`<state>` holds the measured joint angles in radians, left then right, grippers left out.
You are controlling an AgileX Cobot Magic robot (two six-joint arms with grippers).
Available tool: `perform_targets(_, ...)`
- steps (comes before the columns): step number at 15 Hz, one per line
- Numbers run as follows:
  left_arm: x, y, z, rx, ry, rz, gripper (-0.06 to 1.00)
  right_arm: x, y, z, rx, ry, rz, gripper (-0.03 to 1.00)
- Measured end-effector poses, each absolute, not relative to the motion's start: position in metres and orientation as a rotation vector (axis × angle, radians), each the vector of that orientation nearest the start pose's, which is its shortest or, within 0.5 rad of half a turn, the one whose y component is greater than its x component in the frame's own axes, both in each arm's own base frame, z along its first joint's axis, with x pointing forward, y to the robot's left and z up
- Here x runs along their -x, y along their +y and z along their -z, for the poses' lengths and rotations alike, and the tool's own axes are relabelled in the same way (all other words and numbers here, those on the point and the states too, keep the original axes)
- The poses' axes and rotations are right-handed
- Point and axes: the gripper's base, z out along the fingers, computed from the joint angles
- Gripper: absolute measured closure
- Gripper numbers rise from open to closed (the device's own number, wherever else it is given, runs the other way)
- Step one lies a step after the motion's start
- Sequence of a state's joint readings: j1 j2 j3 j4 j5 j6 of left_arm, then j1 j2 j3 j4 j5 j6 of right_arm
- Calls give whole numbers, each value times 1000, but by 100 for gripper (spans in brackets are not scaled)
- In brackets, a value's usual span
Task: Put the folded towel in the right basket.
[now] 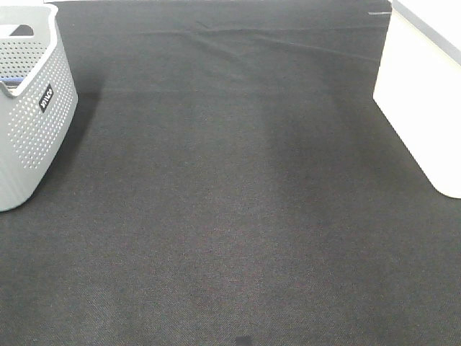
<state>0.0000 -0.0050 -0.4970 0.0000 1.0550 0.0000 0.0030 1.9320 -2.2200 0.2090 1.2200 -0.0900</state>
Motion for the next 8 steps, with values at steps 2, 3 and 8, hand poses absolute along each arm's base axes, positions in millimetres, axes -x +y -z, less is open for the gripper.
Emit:
perform_targets(2, 5, 0, -277, 0, 2037, 0, -3, -386, 48, -439, 198, 2381, -257, 28)
perform_targets(3, 5, 0, -277, 0, 2037, 0, -3, -371, 54, -440, 219, 2394, -267, 28)
perform_targets(8, 5, 0, -277, 0, 2037, 0, -3, -285, 48, -410, 203, 2555, -268, 28)
